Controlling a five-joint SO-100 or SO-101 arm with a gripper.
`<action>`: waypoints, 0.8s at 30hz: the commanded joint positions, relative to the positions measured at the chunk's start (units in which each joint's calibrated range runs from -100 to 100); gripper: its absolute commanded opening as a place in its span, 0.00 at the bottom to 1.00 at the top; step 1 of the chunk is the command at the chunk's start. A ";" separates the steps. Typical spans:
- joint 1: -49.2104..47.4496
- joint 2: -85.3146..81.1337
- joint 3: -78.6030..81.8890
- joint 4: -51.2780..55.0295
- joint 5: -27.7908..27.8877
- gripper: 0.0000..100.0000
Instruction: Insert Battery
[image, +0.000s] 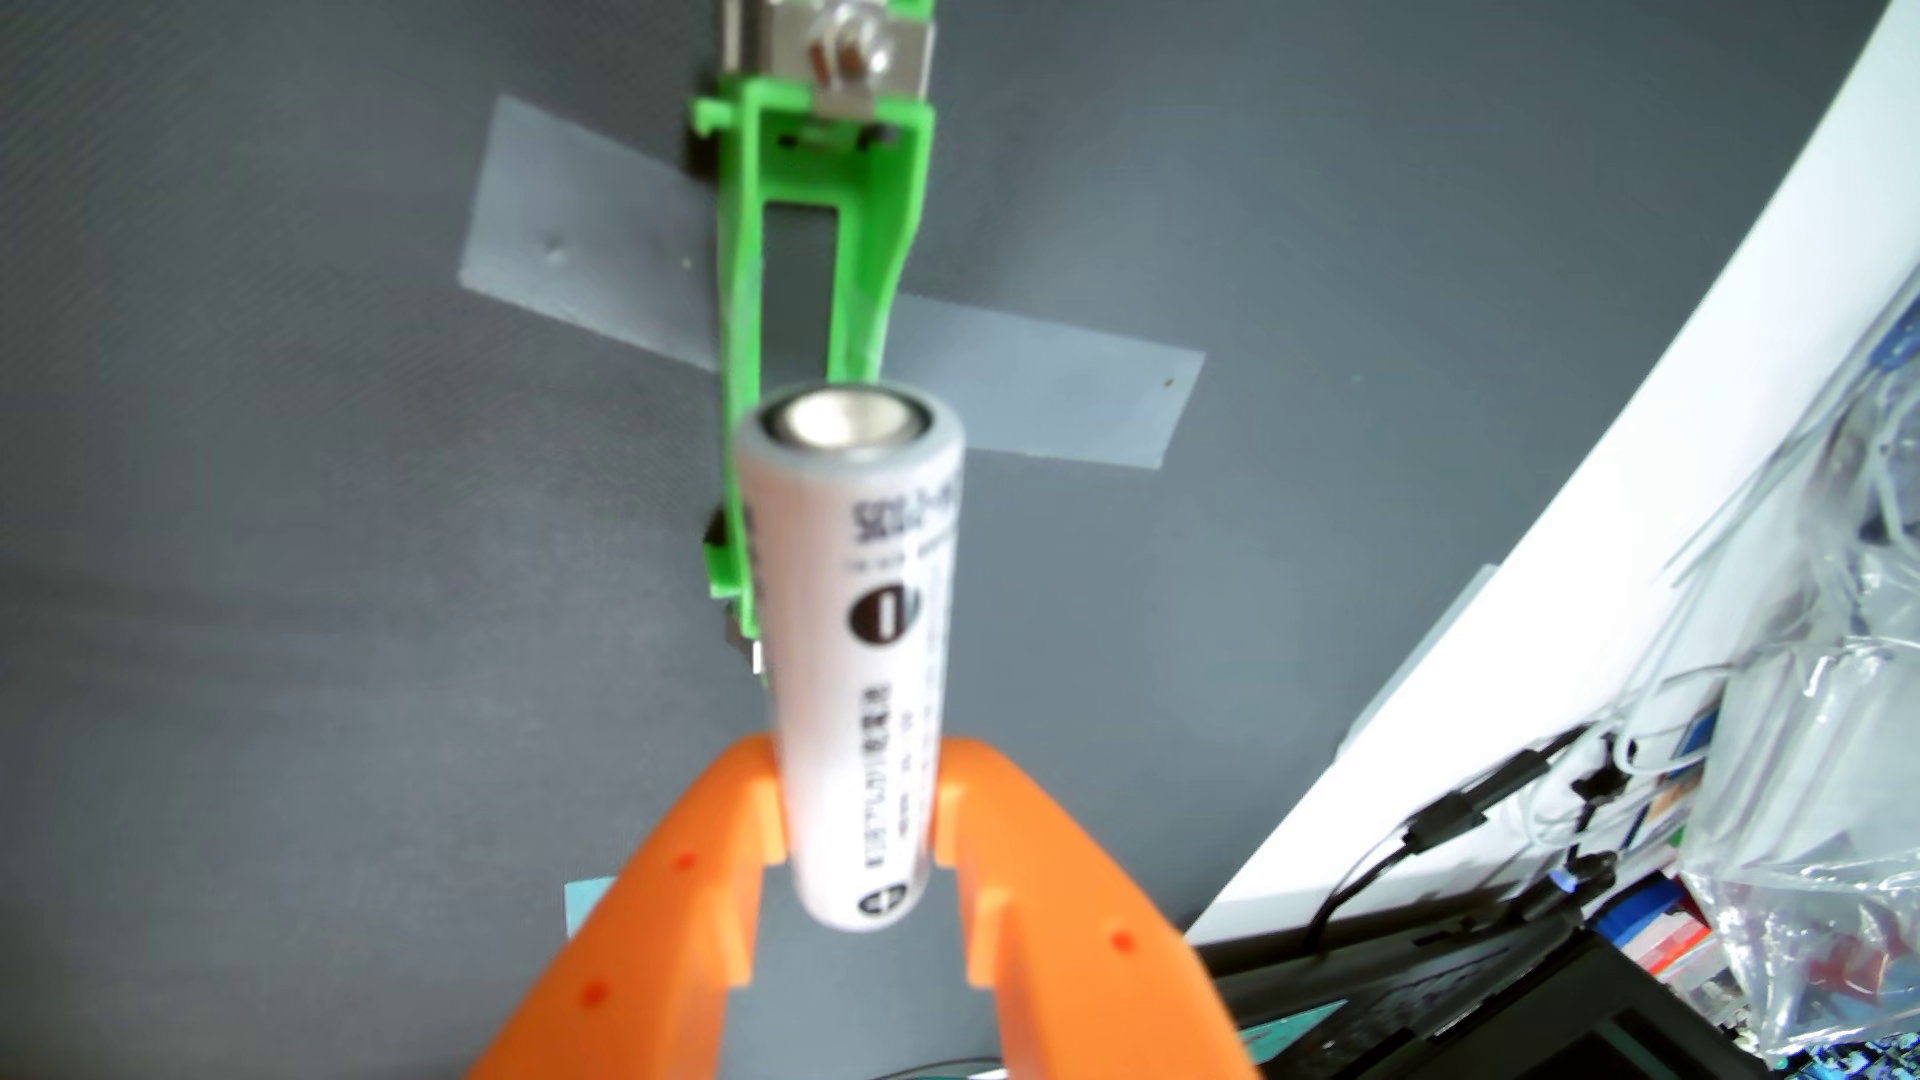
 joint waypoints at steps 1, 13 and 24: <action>0.28 -0.43 -0.35 -0.74 0.02 0.01; -0.07 7.24 -0.98 -4.47 0.17 0.01; -1.72 7.57 -1.07 -4.81 -0.09 0.01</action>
